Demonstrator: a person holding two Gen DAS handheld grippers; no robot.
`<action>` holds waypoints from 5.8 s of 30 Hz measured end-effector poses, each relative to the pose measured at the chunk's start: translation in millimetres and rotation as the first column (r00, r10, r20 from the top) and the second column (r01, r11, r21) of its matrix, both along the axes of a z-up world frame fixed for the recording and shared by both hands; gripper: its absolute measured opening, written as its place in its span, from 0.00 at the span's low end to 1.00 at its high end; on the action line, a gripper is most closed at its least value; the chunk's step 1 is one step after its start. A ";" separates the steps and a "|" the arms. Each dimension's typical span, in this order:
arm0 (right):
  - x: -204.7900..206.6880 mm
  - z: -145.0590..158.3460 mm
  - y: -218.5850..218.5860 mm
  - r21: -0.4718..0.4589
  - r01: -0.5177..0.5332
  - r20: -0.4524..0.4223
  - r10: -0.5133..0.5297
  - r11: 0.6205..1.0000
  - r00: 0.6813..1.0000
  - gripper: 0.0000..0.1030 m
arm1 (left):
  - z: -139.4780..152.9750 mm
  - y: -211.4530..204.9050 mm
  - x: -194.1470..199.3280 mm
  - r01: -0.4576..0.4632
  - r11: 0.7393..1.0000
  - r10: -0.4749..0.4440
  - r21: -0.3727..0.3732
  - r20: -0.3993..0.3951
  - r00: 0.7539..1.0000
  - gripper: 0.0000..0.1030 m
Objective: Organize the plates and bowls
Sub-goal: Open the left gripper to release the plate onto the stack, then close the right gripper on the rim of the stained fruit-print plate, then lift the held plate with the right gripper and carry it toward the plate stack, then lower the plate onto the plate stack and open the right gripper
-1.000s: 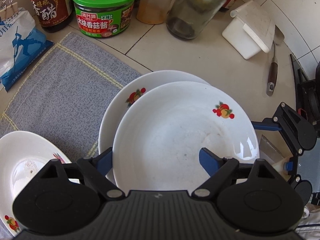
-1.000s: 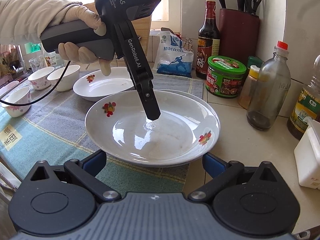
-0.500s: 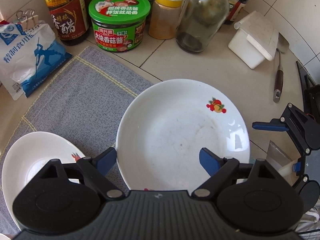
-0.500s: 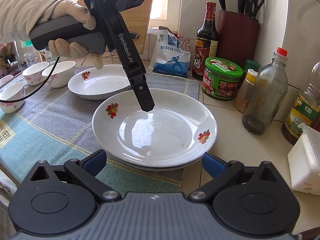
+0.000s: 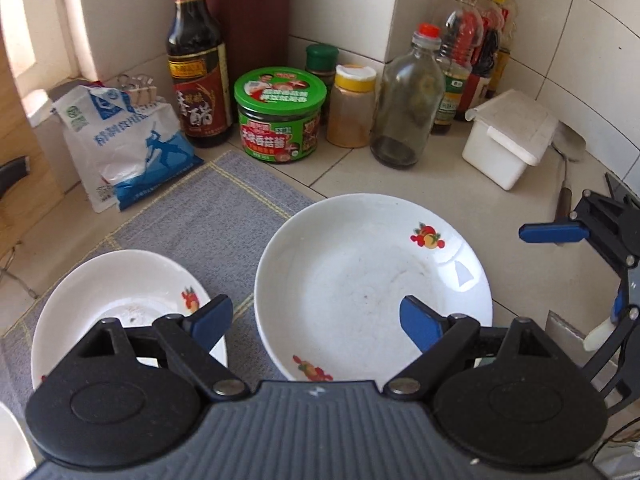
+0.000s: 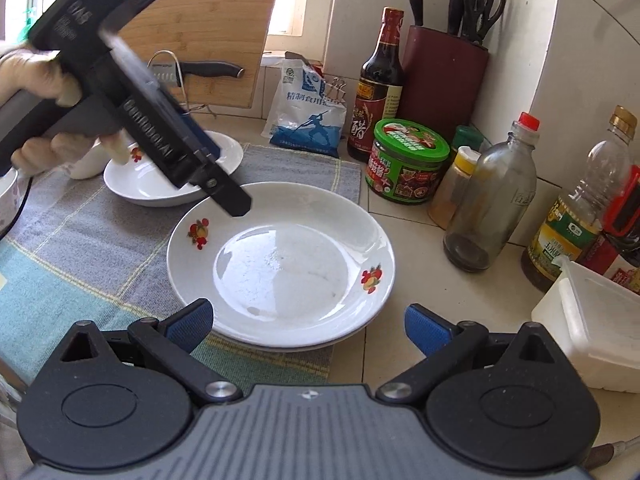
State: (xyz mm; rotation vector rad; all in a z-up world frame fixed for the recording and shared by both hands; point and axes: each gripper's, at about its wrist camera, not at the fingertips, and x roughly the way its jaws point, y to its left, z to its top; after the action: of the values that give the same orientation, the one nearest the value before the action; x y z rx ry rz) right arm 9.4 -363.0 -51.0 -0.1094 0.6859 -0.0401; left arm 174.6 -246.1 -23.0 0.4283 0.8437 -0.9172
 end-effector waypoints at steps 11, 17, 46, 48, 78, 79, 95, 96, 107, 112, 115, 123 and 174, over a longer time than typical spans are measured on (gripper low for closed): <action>37.3 12.1 9.4 0.077 -0.023 0.028 0.021 0.997 0.999 1.00 | -38.5 81.2 -33.6 -0.377 0.926 0.377 -0.025 0.139 0.916 0.89; 69.1 11.5 29.3 0.123 -0.094 -0.005 0.095 0.988 0.995 1.00 | -61.4 104.4 -23.2 -0.486 0.874 0.484 -0.017 0.138 0.864 0.90; 279.3 0.7 70.3 0.144 -0.619 -0.253 0.633 0.772 0.731 1.00 | -84.7 102.2 9.6 -0.553 0.826 0.563 -0.108 0.123 0.817 1.00; 293.0 -7.8 73.5 0.154 -0.635 -0.279 0.650 0.757 0.707 1.00 | -84.8 102.0 9.3 -0.558 0.822 0.569 -0.110 0.124 0.813 1.00; 367.0 -32.6 96.0 0.398 -0.682 -0.406 0.785 0.613 0.468 1.00 | -86.8 105.1 5.5 -0.513 0.846 0.532 -0.149 0.161 0.831 0.99; 367.5 -32.5 95.9 0.401 -0.681 -0.407 0.785 0.613 0.467 0.99 | -86.7 104.3 4.9 -0.511 0.847 0.531 -0.150 0.164 0.832 0.99; 367.6 -29.0 92.8 0.433 -0.665 -0.396 0.791 0.608 0.466 0.98 | -84.9 103.7 2.2 -0.508 0.850 0.526 -0.139 0.169 0.834 0.97; 366.6 -28.3 92.7 0.434 -0.665 -0.395 0.792 0.608 0.466 0.98 | -84.9 104.1 1.4 -0.506 0.852 0.523 -0.137 0.169 0.835 0.97; 348.1 -16.5 94.7 0.438 -0.670 -0.380 0.799 0.600 0.466 0.98 | -78.4 103.8 -14.5 -0.497 0.861 0.508 -0.107 0.161 0.846 0.93; 336.8 -9.5 93.2 0.433 -0.668 -0.374 0.795 0.605 0.478 0.98 | -70.2 105.0 -23.8 -0.479 0.871 0.491 -0.108 0.167 0.855 0.93; 329.4 -3.8 90.7 0.432 -0.663 -0.367 0.791 0.611 0.490 0.98 | -64.9 105.9 -29.8 -0.464 0.879 0.477 -0.110 0.178 0.861 0.93; 307.5 9.8 82.2 0.428 -0.643 -0.346 0.772 0.635 0.533 0.98 | -52.1 108.5 -44.2 -0.413 0.905 0.426 -0.106 0.190 0.885 0.93; 176.2 -7.6 -46.3 0.425 -0.290 -0.381 0.460 0.858 0.802 0.98 | -43.1 51.4 -87.2 0.018 0.994 0.000 -0.110 0.157 0.988 0.93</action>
State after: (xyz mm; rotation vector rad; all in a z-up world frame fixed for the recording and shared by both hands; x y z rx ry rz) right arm 185.6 -409.3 -58.6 0.0914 1.1410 0.5184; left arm 87.4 -194.8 -66.1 0.4026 0.6444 -0.9216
